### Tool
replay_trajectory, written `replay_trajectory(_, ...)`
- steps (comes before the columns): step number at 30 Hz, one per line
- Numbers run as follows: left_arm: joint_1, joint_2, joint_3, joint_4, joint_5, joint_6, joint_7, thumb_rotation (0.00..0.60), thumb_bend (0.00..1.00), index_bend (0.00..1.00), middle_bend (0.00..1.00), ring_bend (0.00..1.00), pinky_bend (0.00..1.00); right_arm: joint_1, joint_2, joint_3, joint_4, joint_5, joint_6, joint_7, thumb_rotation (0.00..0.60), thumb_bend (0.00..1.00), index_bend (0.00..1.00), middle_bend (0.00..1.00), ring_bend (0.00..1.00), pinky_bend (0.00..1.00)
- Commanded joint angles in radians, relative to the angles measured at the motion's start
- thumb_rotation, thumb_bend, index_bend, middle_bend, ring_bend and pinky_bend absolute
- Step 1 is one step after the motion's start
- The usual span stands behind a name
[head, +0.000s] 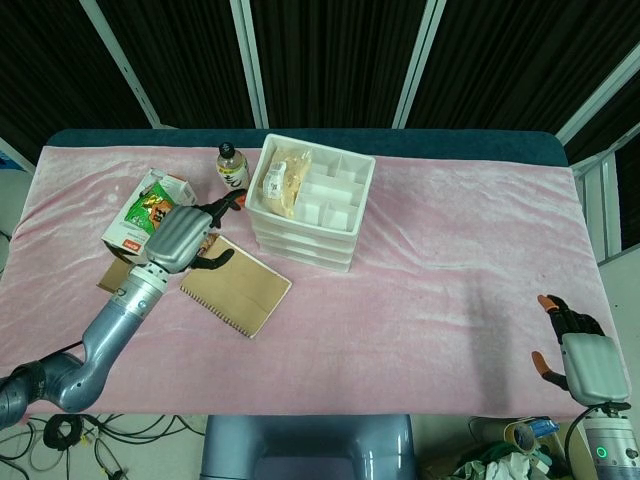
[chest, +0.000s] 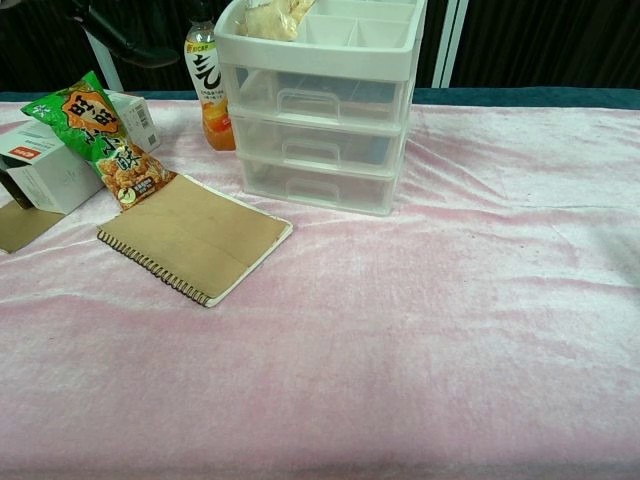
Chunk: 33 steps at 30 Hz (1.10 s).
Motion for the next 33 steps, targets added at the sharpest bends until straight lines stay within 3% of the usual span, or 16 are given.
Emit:
replay_trajectory(1, 0.005, 0.041, 0.012, -0.044, -0.02, -0.098, -0.113, 0.6, 0.32, 0.03, 0.37, 0.53, 0.68, 0.0, 0.0, 0.002, -0.002, 0.005, -0.001, -0.002, 0.6, 0.25, 0.14, 0.11, 0.22, 0.21)
replay_trajectory(6, -0.011, 0.083, 0.019, -0.065, -0.034, -0.247, -0.258, 0.6, 0.34, 0.03, 0.41, 0.54, 0.68, -0.001, 0.0, 0.003, -0.004, 0.01, -0.002, -0.007, 0.6, 0.25, 0.14, 0.11, 0.22, 0.21)
replay_trajectory(8, -0.024, 0.071, 0.019, -0.045, -0.064, -0.328, -0.338, 0.6, 0.36, 0.03, 0.42, 0.55, 0.68, 0.0, -0.001, 0.002, -0.006, 0.01, -0.004, -0.01, 0.6, 0.25, 0.14, 0.11, 0.22, 0.21)
replay_trajectory(14, -0.053, 0.016, 0.012, -0.007, -0.036, -0.445, -0.454, 0.6, 0.36, 0.03, 0.43, 0.56, 0.69, -0.003, -0.001, 0.004, -0.008, 0.017, 0.0, -0.012, 0.6, 0.25, 0.14, 0.11, 0.22, 0.21)
replay_trajectory(22, -0.04, -0.067, -0.047, 0.05, -0.002, -0.466, -0.651, 0.6, 0.47, 0.03, 0.48, 0.61, 0.7, -0.002, 0.0, 0.004, -0.01, 0.021, -0.005, -0.017, 0.6, 0.25, 0.14, 0.11, 0.22, 0.21)
replay_trajectory(33, -0.05, -0.127, -0.091, 0.119, 0.11, -0.539, -0.877, 0.6, 0.47, 0.03, 0.5, 0.62, 0.7, -0.002, -0.001, 0.006, -0.011, 0.025, -0.005, -0.022, 0.6, 0.26, 0.14, 0.11, 0.22, 0.21)
